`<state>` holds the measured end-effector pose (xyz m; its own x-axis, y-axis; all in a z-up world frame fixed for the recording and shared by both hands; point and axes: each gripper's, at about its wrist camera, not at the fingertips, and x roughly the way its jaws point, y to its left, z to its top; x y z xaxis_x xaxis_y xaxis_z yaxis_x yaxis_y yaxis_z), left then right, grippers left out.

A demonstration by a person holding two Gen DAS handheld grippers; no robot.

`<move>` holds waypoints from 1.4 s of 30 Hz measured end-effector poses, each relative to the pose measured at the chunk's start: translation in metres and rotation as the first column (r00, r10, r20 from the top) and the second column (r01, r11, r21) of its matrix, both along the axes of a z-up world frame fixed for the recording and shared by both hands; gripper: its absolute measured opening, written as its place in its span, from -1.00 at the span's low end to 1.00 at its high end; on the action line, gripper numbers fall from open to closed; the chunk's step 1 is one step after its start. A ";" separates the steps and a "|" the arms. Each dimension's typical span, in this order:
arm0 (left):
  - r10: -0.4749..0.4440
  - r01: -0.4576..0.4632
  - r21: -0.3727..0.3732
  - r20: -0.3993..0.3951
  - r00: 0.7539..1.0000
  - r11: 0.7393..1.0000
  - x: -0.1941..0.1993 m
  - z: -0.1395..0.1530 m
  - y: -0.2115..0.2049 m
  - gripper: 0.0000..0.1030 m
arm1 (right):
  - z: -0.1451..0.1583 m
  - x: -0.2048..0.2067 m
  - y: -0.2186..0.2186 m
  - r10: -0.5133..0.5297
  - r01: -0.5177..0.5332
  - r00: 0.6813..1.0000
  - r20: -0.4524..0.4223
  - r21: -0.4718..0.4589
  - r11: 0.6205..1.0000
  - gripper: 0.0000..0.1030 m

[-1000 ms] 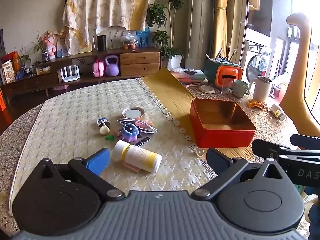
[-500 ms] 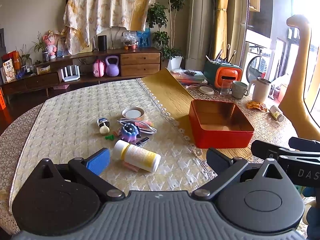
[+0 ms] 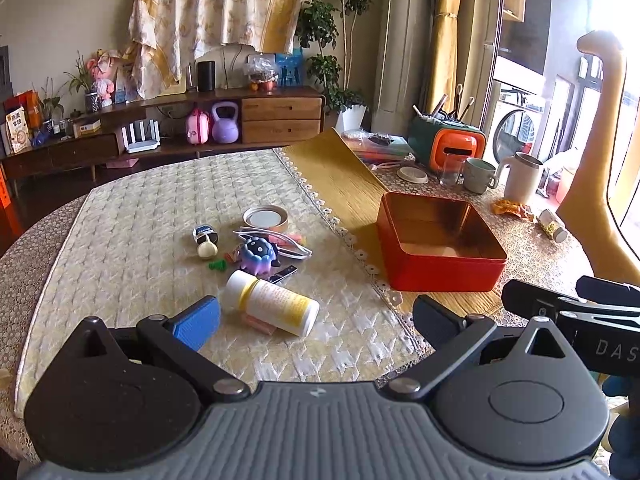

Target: Organize rigid objects

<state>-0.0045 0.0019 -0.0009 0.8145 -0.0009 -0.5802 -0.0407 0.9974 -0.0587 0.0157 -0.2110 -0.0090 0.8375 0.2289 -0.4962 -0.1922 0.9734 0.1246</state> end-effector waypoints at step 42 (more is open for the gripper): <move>0.040 -0.049 -0.054 -0.151 0.988 0.997 0.126 -0.043 0.082 1.00 | -0.044 0.073 0.088 0.408 -0.425 0.904 -0.128 -0.180 0.887 0.91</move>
<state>0.1213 0.0836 -0.0443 0.7181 -0.0038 -0.6959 -0.0973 0.9896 -0.1058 0.0883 -0.1225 -0.0525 0.6402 0.4365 -0.6321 -0.5828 0.8121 -0.0294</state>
